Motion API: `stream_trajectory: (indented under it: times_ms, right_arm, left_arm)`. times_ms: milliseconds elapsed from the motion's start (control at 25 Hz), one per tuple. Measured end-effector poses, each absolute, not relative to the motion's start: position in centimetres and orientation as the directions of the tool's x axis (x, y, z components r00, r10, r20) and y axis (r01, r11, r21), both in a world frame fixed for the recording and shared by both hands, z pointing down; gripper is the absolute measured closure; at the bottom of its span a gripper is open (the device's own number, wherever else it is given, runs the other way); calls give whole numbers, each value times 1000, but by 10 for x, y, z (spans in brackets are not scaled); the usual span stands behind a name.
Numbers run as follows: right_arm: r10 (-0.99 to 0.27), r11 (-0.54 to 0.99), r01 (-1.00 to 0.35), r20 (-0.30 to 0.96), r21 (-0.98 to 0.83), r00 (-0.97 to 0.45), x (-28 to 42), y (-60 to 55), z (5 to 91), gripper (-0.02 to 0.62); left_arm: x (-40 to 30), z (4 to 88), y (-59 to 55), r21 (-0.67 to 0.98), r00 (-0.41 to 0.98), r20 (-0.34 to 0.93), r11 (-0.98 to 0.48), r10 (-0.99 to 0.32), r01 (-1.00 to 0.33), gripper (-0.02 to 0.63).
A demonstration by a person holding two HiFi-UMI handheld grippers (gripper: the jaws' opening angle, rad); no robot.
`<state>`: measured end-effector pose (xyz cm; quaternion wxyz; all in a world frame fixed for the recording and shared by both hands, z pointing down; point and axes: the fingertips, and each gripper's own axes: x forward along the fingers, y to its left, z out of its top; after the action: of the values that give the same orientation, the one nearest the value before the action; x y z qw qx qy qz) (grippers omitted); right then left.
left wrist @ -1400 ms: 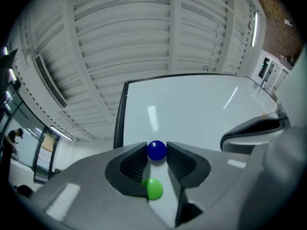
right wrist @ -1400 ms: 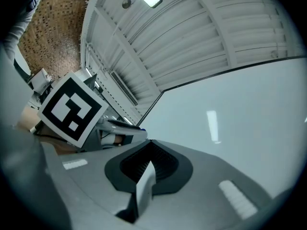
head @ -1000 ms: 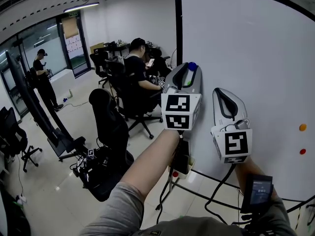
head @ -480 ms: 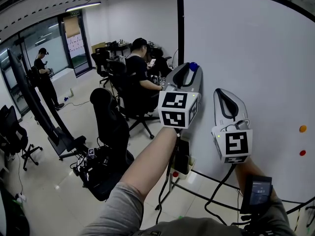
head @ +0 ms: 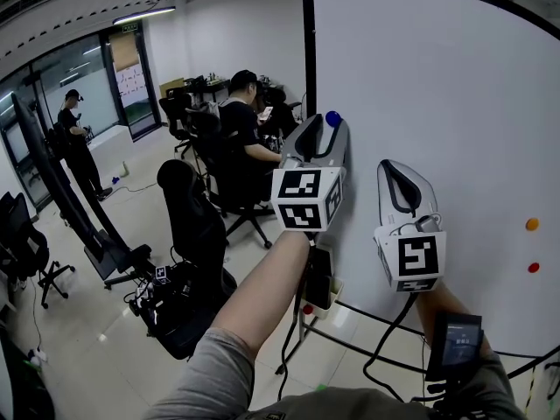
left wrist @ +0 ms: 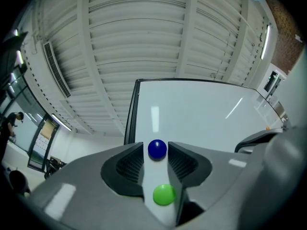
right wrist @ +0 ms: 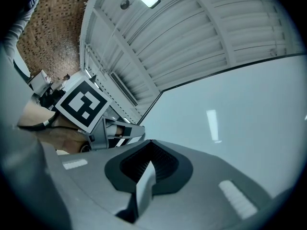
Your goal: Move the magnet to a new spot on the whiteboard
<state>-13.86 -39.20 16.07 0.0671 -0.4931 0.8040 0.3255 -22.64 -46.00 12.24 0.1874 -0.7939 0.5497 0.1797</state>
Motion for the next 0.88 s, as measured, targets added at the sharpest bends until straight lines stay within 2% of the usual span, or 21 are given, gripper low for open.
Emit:
stream_trajectory:
  times_ms: [80,200,280,560,880]
  right_arm:
    - [-756,292,-841,-428,456,-494,-131,-390,164,589]
    - [-776,274,-855,-423,441,-467,-112,-389,172,588]
    - [-794,260,-867,-416,426,-443,-97,-387,179,588]
    - [-850,176,-901,-400,396,-342,-24,-367,198,589]
    - [-890,93,-923,-385,374,-246,57,-330,214,589]
  left_arm:
    - [-223,128,-449,-113,316,-514,-302,-798,-947,476]
    - [-201,139,-426,-173,316,-557,-265,-768,-949,568]
    - [-176,150,-414,-218,355,-560,-281,-748,-935,601]
    - [-84,196,-396,-225,492,-482,-441,-725,-869,602]
    - [12,215,-357,-235,588,-446,-545,-675,-805,603]
